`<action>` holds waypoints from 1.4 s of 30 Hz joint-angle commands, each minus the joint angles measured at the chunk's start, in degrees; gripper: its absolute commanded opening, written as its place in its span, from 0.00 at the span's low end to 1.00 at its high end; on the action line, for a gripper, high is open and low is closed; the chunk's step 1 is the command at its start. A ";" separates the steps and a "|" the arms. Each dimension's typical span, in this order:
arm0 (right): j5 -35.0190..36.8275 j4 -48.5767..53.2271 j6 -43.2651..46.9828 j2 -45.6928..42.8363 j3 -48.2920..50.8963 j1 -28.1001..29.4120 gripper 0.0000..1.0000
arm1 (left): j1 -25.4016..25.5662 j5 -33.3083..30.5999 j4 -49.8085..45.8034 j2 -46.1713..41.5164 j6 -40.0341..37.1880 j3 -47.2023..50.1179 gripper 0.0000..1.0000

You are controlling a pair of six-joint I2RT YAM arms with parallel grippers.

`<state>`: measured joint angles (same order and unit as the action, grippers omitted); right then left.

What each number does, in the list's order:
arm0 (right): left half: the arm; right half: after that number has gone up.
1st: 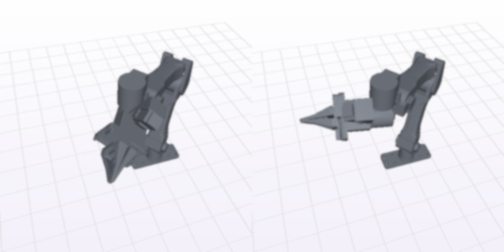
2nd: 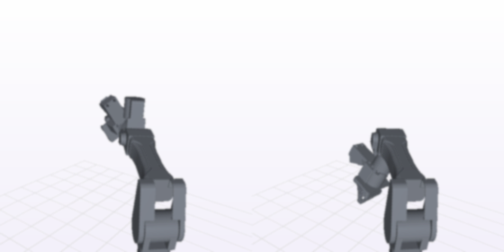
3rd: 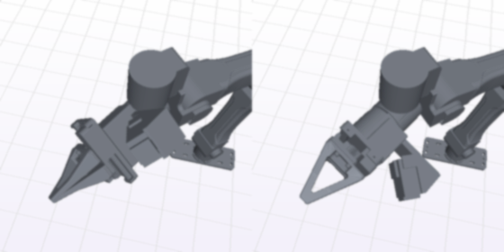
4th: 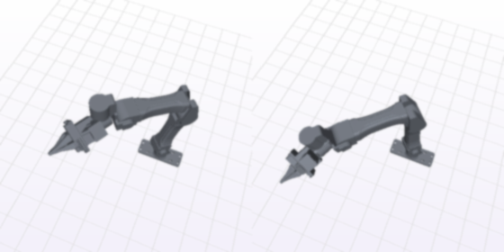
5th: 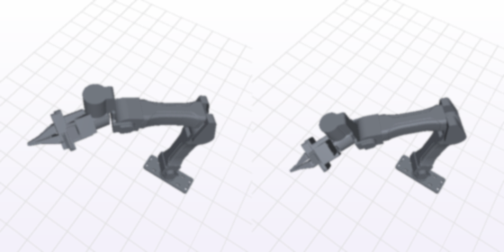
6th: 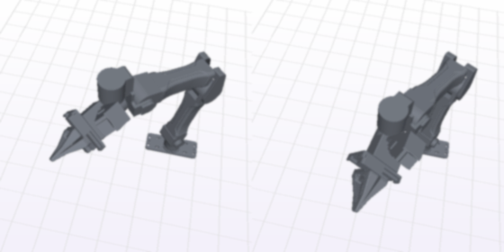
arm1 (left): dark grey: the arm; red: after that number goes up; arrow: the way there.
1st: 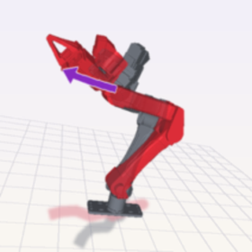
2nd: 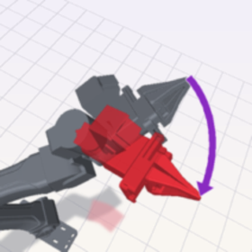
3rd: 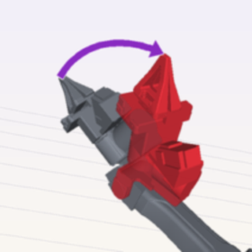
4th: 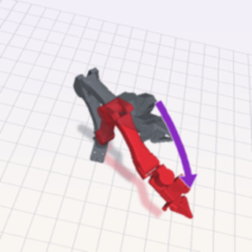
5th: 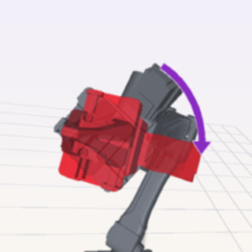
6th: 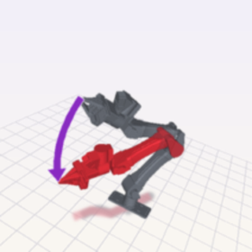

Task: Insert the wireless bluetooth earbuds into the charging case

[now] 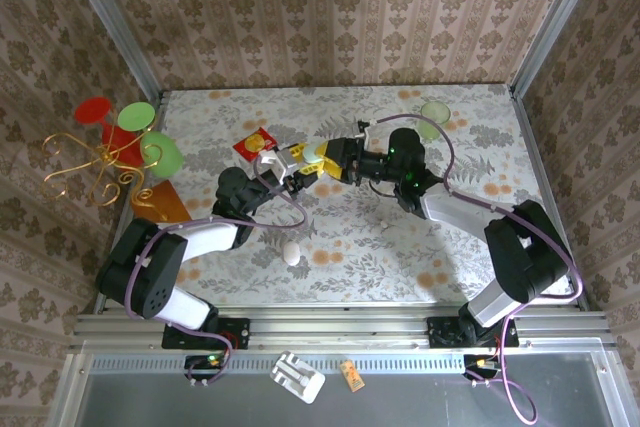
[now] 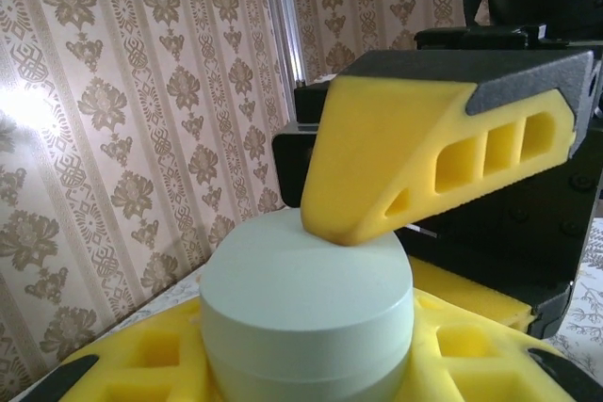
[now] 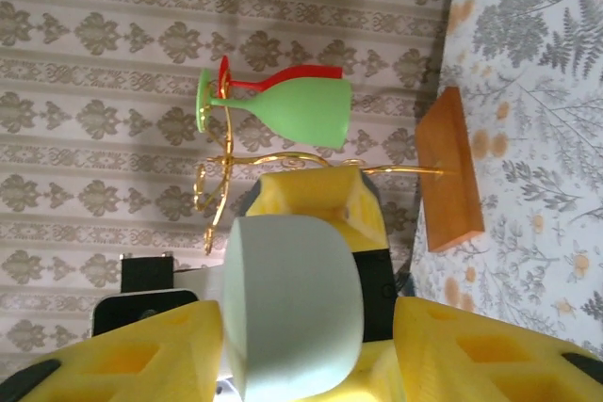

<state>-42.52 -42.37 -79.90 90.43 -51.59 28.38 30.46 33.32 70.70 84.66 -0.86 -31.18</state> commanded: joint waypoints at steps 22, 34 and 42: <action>0.10 3.52 5.39 -1.37 -0.35 -1.34 0.22 | 0.74 2.60 2.63 -1.43 1.17 -0.49 0.66; 10.75 21.68 20.86 1.88 -1.35 -7.47 0.20 | 2.81 -2.66 -11.26 -7.23 -7.93 2.53 0.98; 24.30 32.26 27.96 12.82 -8.14 -8.85 0.22 | 4.79 -7.60 -24.22 -12.77 -13.86 3.90 1.00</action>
<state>-25.50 -15.99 -56.93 100.47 -56.23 19.49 35.07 28.25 52.36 73.56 -11.29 -28.49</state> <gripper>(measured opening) 0.245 0.999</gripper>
